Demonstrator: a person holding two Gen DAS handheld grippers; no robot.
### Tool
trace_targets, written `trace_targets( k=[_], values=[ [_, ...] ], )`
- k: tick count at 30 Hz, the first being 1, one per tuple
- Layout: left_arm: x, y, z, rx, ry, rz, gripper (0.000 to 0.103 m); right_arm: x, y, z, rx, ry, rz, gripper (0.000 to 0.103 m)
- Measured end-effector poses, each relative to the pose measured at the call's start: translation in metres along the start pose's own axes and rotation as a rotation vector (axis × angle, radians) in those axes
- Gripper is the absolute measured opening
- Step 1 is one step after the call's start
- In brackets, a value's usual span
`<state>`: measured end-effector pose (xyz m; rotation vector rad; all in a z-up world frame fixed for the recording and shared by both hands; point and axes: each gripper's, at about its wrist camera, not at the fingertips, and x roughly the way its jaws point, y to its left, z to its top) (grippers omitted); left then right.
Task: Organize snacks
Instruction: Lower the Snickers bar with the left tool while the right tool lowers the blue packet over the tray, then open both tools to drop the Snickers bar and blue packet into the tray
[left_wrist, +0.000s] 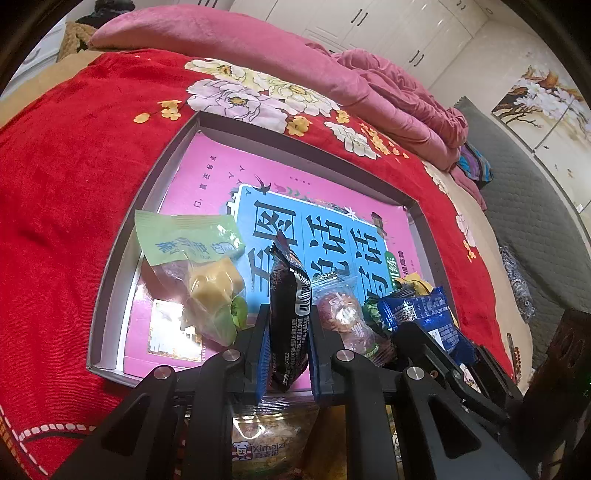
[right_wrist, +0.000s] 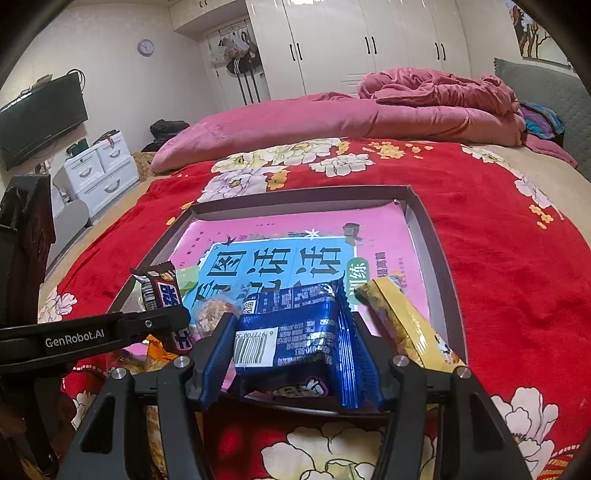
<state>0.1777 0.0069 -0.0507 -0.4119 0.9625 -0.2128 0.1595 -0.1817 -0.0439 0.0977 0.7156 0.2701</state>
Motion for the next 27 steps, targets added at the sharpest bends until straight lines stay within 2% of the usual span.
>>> trace_targets(
  k=[27],
  values=[
    [0.001, -0.002, -0.001, 0.019, 0.002, 0.026, 0.018, -0.012, -0.011, 0.004, 0.020, -0.044, -0.065, 0.065]
  ],
)
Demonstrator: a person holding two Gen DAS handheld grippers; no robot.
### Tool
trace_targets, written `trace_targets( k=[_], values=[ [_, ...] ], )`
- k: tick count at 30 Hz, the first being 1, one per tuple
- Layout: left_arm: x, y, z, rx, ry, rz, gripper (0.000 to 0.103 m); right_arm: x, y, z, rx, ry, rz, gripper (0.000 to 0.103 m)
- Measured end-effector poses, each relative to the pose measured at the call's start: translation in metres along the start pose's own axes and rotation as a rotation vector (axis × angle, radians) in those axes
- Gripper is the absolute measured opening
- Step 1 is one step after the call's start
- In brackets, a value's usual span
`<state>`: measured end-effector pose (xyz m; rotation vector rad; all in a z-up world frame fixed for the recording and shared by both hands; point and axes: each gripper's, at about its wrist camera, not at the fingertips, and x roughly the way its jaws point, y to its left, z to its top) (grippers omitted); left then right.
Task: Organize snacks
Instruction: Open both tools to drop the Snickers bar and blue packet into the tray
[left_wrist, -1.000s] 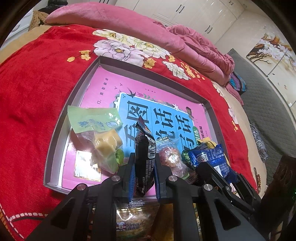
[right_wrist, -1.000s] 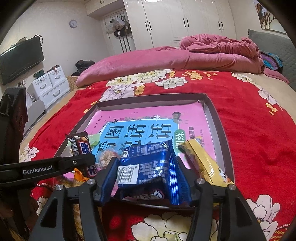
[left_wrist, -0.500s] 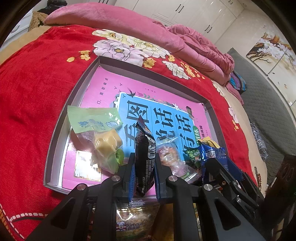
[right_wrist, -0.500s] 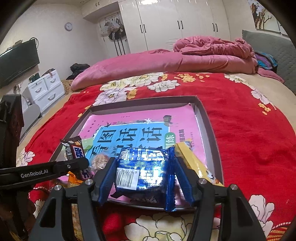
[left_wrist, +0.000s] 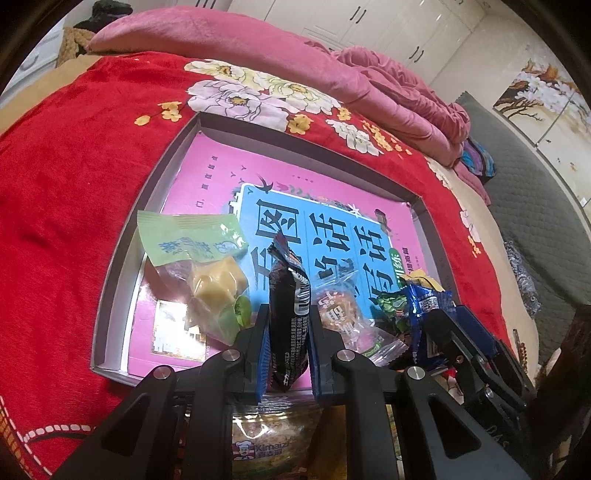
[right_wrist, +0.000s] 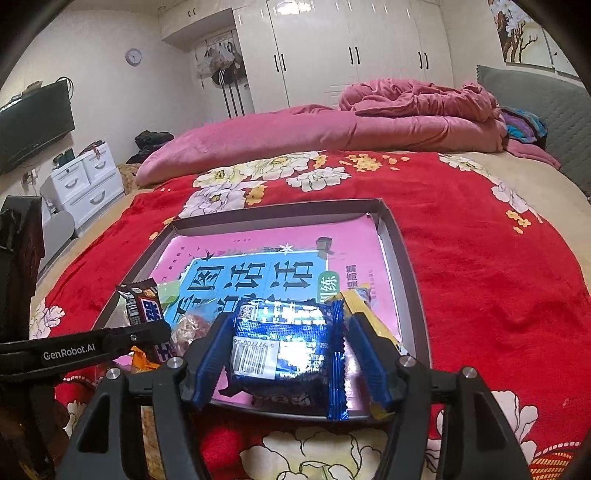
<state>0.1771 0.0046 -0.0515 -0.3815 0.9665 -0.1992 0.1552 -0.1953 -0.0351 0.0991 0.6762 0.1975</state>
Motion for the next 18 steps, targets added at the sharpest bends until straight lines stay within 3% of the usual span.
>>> trace_targets(
  k=[7, 12, 18],
  values=[
    [-0.001, 0.002, 0.000, -0.001, 0.000, 0.014, 0.025, -0.002, -0.003, 0.001, 0.010, -0.008, -0.009, 0.067],
    [-0.004, 0.005, 0.001, -0.014, -0.006, 0.006, 0.046, -0.006, -0.006, 0.001, 0.018, -0.020, -0.015, 0.071],
    [-0.010, 0.006, 0.002, -0.018, -0.019, -0.016, 0.049, -0.016, -0.013, 0.003, 0.040, -0.061, -0.006, 0.076]
  ],
)
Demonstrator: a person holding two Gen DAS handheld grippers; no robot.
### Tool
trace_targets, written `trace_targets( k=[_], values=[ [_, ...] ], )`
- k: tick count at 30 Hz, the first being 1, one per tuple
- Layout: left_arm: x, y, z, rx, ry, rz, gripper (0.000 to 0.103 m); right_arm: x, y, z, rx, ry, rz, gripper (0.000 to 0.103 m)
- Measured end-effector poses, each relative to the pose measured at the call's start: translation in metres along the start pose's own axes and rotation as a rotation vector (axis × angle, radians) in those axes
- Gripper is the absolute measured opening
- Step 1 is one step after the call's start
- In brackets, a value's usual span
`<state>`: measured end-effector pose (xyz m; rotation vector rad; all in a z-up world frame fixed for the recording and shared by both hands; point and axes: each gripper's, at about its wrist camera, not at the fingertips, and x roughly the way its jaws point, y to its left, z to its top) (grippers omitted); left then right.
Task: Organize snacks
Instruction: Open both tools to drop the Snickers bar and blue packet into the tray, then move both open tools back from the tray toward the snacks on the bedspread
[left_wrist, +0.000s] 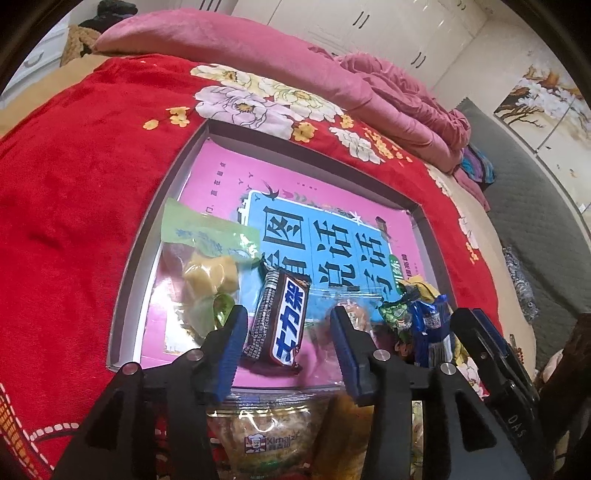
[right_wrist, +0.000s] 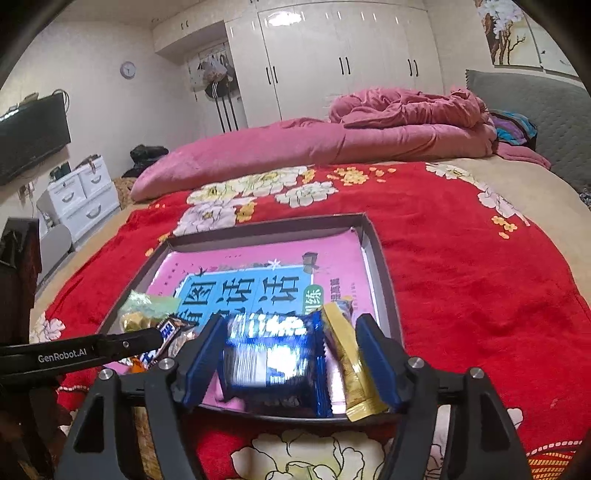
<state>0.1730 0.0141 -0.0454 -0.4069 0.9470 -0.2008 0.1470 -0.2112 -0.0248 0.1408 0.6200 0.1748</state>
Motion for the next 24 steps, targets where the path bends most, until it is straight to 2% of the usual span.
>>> trace_targets(
  k=[7, 12, 20, 24],
  values=[
    [-0.010, -0.005, 0.000, 0.011, -0.024, -0.020, 0.060, -0.011, -0.009, 0.003, 0.025, -0.036, 0.008, 0.077],
    [-0.017, -0.008, -0.002, 0.023, -0.044, -0.019, 0.072, -0.018, -0.011, 0.003, 0.025, -0.056, -0.002, 0.077],
    [-0.027, -0.010, -0.005, 0.039, -0.063, -0.004, 0.073, -0.029, -0.001, 0.001, -0.013, -0.080, -0.004, 0.077],
    [-0.033, -0.009, -0.008, 0.047, -0.068, 0.001, 0.075, -0.033, 0.002, 0.000, -0.024, -0.084, -0.001, 0.082]
  ],
)
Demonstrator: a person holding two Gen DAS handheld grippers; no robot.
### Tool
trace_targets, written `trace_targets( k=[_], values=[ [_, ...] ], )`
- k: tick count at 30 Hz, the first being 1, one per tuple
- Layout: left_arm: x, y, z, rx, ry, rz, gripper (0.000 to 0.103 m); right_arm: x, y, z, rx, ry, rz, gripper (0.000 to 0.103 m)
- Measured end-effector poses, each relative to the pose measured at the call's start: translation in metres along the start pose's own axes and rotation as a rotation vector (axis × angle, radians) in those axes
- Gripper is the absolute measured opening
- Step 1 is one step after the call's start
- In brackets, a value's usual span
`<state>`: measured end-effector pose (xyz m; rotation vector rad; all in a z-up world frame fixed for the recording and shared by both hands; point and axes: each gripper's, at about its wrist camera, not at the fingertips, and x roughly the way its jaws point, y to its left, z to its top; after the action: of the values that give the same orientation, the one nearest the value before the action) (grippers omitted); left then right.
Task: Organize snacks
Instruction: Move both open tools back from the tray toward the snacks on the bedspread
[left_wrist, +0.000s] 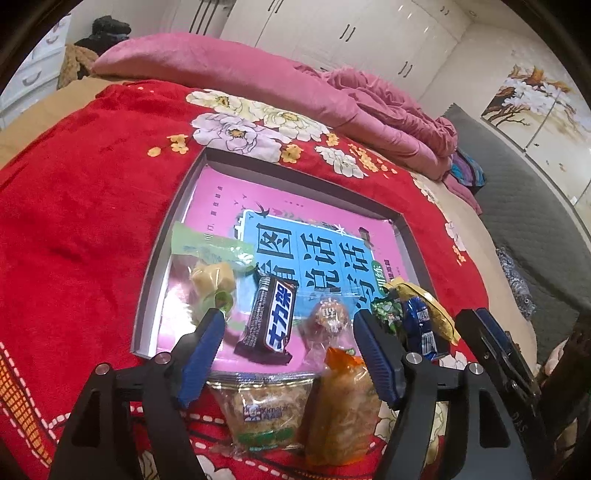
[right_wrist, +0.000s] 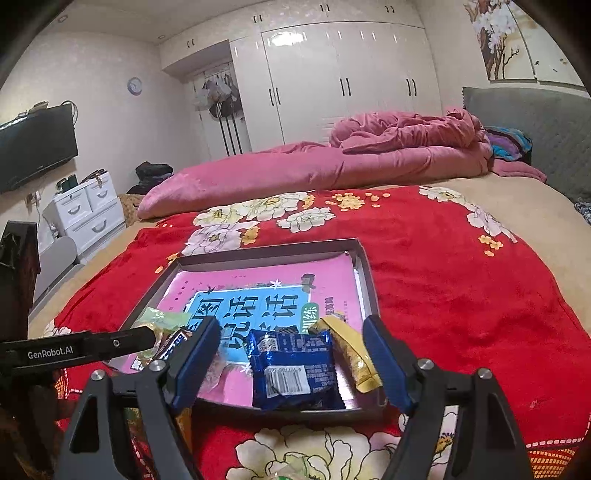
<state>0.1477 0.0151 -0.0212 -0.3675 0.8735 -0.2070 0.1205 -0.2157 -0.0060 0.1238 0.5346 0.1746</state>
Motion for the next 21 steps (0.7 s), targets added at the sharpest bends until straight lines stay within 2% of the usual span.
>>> trace_targets(
  k=[21],
  values=[
    [-0.028, -0.009, -0.024, 0.075, 0.016, 0.006, 0.078, -0.021, 0.011, -0.008, 0.004, 0.024, 0.035, 0.082]
  ],
)
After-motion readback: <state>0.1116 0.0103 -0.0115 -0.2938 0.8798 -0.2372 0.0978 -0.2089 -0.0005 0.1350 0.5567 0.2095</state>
